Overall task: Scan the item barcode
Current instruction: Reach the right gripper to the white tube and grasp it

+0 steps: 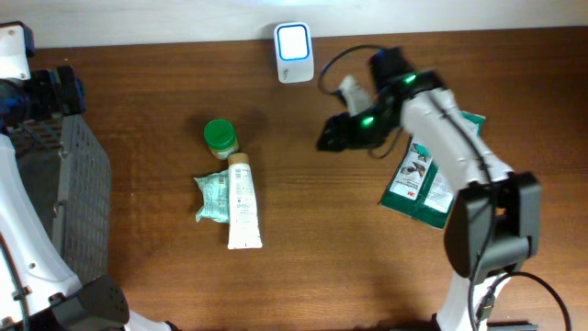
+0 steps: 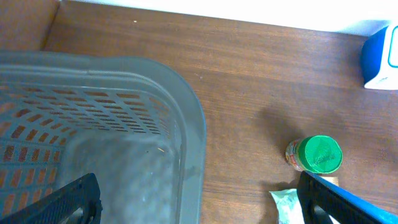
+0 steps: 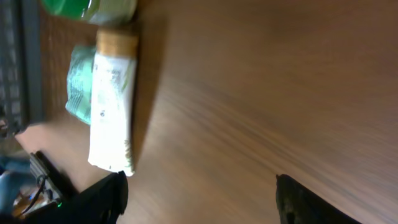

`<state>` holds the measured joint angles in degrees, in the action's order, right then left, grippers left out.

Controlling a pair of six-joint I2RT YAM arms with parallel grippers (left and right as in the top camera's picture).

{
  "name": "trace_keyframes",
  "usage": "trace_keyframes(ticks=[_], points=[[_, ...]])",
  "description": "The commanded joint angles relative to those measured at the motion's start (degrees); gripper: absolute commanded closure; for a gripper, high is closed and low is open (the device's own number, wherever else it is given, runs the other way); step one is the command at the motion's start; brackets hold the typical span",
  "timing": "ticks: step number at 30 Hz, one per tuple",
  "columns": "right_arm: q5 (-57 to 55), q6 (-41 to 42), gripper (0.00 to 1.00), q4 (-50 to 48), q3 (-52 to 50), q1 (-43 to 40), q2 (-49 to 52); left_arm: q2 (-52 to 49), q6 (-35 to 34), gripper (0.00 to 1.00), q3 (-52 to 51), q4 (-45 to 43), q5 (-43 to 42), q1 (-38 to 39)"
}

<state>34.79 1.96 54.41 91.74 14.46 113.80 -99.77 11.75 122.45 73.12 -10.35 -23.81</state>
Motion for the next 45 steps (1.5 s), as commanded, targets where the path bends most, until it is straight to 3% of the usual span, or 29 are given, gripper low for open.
trace_keyframes(ticks=[1, 6, 11, 14, 25, 26, 28, 31, 36, 41, 45], points=[[4.66, 9.57, 0.24, -8.39, -6.69, 5.31, 0.17, 0.04, -0.52, 0.01, -0.11, -0.11, -0.59, -0.26], [4.76, 21.46, 0.21, -21.79, -13.44, 11.06, 0.17, 0.04, -0.52, 0.01, -0.11, -0.11, -0.59, -0.26], [6.64, 28.92, 0.32, -34.29, -19.58, 16.24, 0.59, 0.04, -0.52, 0.01, -0.11, -0.11, -0.59, -0.26], [6.84, 31.50, 0.39, -36.59, -21.09, 18.43, 1.88, 0.04, -0.52, 0.01, -0.11, -0.11, -0.59, -0.26], [11.34, 42.53, 0.48, -50.07, -21.09, 22.67, 12.81, 0.04, -0.52, 0.01, -0.11, -0.11, -0.59, -0.26], [11.98, 43.39, 0.54, -51.23, -21.09, 22.67, 13.68, 0.04, -0.52, 0.01, -0.11, -0.13, -0.59, -0.26], [12.33, 44.22, 0.77, -51.91, -21.09, 22.53, 14.58, 0.04, -0.52, 0.01, -0.11, -0.11, -0.59, -0.26], [12.66, 43.93, 0.91, -52.33, -21.05, 22.21, 14.25, 0.04, -0.52, 0.01, -0.11, -0.13, -0.59, -0.26], [12.90, 39.91, 0.96, -51.21, -21.05, 21.38, 11.39, 0.04, -0.52, 0.01, -0.11, -0.11, -0.59, -0.26], [6.95, 27.82, 0.96, -42.16, -21.03, 19.91, 1.53, 0.02, -0.52, 0.01, -0.11, -0.11, -0.59, -0.26], [3.65, 10.54, 0.96, -31.17, -21.03, 17.25, -9.35, 0.04, -0.52, 0.01, -0.11, -0.11, -0.59, -0.26]])
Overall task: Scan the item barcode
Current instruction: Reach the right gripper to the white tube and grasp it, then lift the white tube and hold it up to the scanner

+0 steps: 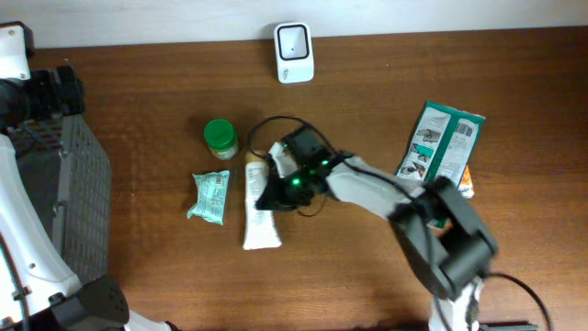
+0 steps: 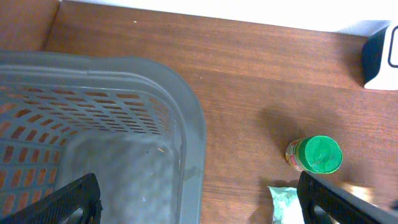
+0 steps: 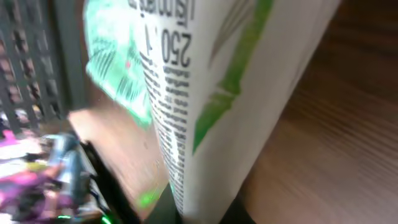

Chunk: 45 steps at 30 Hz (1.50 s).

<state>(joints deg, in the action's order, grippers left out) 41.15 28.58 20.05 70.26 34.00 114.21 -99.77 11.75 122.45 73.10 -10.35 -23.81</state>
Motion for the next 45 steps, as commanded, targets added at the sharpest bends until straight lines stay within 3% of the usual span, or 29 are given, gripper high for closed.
trace_keyframes(ticks=[1, 5, 12, 26, 32, 35, 39, 42, 45], points=[[-2.64, -18.86, 0.96, 5.38, 0.46, -3.50, -12.57, 0.04, -0.52, 0.01, -0.11, -0.11, -0.59, -0.26], [2.93, -26.86, 0.96, 9.35, 0.46, -8.66, -21.31, 0.04, -0.52, 0.01, -0.11, -0.09, -0.59, -0.26], [10.32, -32.02, 0.96, 14.10, 0.46, -14.25, -32.20, 0.04, -0.52, 0.01, -0.11, -0.09, -0.57, -0.26], [9.94, -33.40, 0.96, 18.53, 0.48, -14.14, -35.45, 0.04, -0.52, 0.01, -0.11, -0.09, -0.59, -0.26], [-3.74, -28.30, 0.96, 21.33, 7.48, -14.08, -31.32, 0.04, -0.52, 0.01, -0.11, -0.09, -0.59, -0.26], [-11.87, -31.71, 0.96, 28.04, 19.43, -13.49, -23.82, 0.04, -0.52, 0.01, -0.11, -0.11, -0.59, -0.26], [-31.74, -35.76, 0.96, 35.43, 40.79, -11.10, -10.05, 0.04, -0.52, 0.01, -0.11, -0.11, -0.59, -0.26], [-48.76, -39.87, 0.96, 33.11, 51.23, -9.77, -0.94, 0.04, -0.52, 0.01, -0.11, -0.09, -0.59, -0.26], [-60.65, -45.59, 0.96, 25.66, 54.38, -9.05, 5.40, 0.04, -0.52, 0.01, -0.11, -0.11, -0.59, -0.26]])
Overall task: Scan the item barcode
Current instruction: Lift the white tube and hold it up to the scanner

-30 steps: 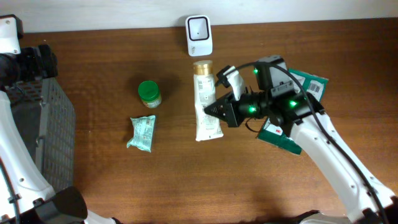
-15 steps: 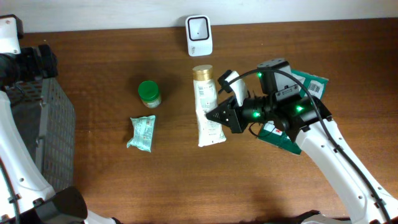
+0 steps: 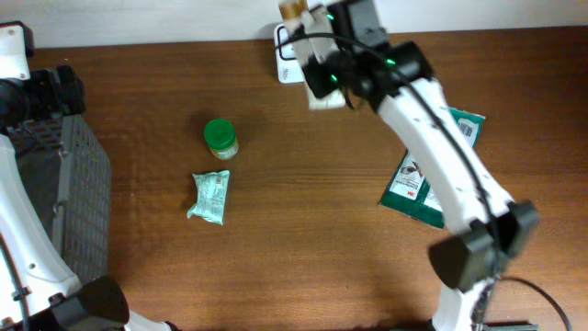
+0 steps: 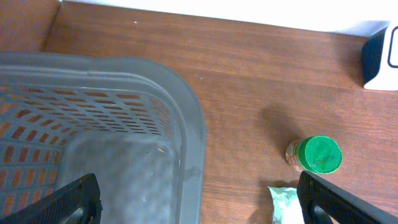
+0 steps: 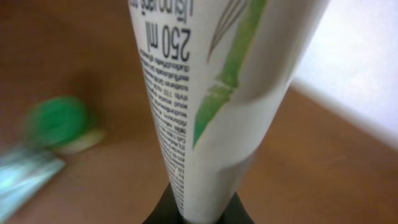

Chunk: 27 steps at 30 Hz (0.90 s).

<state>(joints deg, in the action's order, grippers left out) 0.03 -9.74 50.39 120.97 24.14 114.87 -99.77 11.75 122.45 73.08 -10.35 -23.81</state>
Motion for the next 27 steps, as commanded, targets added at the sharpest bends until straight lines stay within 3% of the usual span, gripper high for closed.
trace_keyframes(ticks=[1, 7, 16, 27], points=[[-25.05, -10.21, 0.96, -8.59, 3.65, 1.01, 7.28, 0.04, -0.52, 0.01, -0.11, -0.07, -0.59, -0.26], [-35.93, -22.27, 0.96, -22.56, 3.65, 1.07, 16.06, 0.04, -0.52, 0.01, -0.11, -0.07, -0.59, -0.26], [-35.91, -33.86, 0.96, -37.31, 3.65, 1.07, 23.41, 0.04, -0.52, 0.01, -0.11, -0.07, -0.59, -0.26], [-38.51, -39.80, 0.96, -47.82, 3.52, 0.87, 30.29, 0.04, -0.52, 0.01, -0.11, -0.07, -0.59, -0.26]])
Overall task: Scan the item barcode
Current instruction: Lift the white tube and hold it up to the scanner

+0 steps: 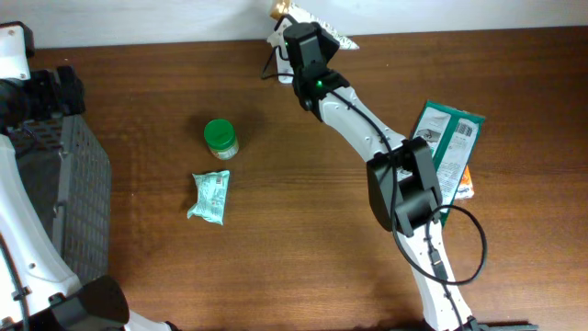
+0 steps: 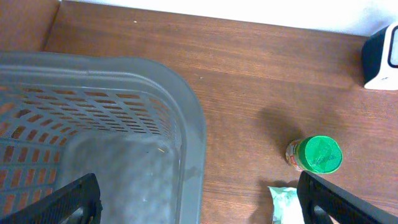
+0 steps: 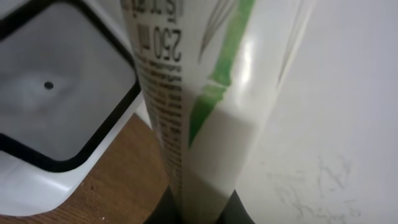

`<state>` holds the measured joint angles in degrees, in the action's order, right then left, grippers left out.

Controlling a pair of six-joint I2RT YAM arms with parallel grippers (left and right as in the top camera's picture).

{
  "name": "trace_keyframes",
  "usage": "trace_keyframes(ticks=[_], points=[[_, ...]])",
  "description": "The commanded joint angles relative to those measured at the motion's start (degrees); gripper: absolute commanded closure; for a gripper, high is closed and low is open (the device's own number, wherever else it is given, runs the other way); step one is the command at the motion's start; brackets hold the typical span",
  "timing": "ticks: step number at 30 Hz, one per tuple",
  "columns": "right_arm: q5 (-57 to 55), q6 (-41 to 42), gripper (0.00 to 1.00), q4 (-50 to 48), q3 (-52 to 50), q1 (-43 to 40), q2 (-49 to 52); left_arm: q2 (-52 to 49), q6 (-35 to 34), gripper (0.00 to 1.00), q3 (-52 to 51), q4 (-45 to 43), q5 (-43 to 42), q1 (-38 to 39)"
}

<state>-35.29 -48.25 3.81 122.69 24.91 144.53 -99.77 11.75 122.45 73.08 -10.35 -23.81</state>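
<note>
The item is a white tube with a green stripe and "250 ml" print [image 3: 199, 93]. My right gripper [image 3: 199, 208] is shut on its lower end. The tube stands right beside the dark-framed window of the white barcode scanner [image 3: 50, 106], against the pale back wall. From overhead, the right gripper [image 1: 303, 39] covers the scanner at the table's back edge, and the tube's tan cap [image 1: 280, 9] pokes out past it. My left gripper [image 2: 199, 208] hangs open and empty over the grey basket [image 2: 93, 124].
A green-lidded jar [image 1: 220, 137] and a green pouch [image 1: 209, 197] sit left of centre. A green box [image 1: 446, 147] lies at the right. The basket [image 1: 64, 193] fills the left edge. The scanner [image 2: 380, 59] shows at the left wrist view's right border.
My right gripper has moved a little left and further back with the tube. It now covers the scanner from above, and the scanner's window shows beside the tube in the wrist view.
First my right gripper was open near the back middle while the tube lay beside the pouch. Then it was shut on the tube on the table. Later it held the tube up by the scanner, and now right at its window. The left arm stayed still.
</note>
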Motion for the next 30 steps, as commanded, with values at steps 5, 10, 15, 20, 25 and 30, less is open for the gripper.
trace_keyframes(ticks=[5, 10, 15, 20, 25, 30], points=[[-5.16, -1.55, 0.96, -1.70, 1.68, -0.24, 1.14, 0.04, -0.52, 0.01, -0.11, -0.07, -0.59, -0.26], [-5.35, -12.02, 0.96, -2.12, 1.66, -0.26, 1.14, 0.04, -0.52, 0.01, -0.11, -0.07, -0.59, -0.26], [-5.77, -15.87, 0.96, -2.58, 1.66, -0.17, 1.14, 0.04, -0.52, 0.01, -0.11, -0.07, -0.59, -0.26], [-5.66, -16.06, 0.96, -1.36, 1.60, -0.22, 1.14, 0.02, -0.52, 0.01, -0.11, -0.09, -0.59, -0.26], [-4.22, -16.04, 0.96, 2.40, 1.31, -0.22, 1.16, 0.04, -0.52, 0.01, -0.11, -0.07, -0.59, -0.26], [-6.03, -16.39, 0.96, -0.26, 1.31, -0.22, 1.16, 0.04, -0.52, 0.01, -0.11, -0.09, -0.59, -0.26]])
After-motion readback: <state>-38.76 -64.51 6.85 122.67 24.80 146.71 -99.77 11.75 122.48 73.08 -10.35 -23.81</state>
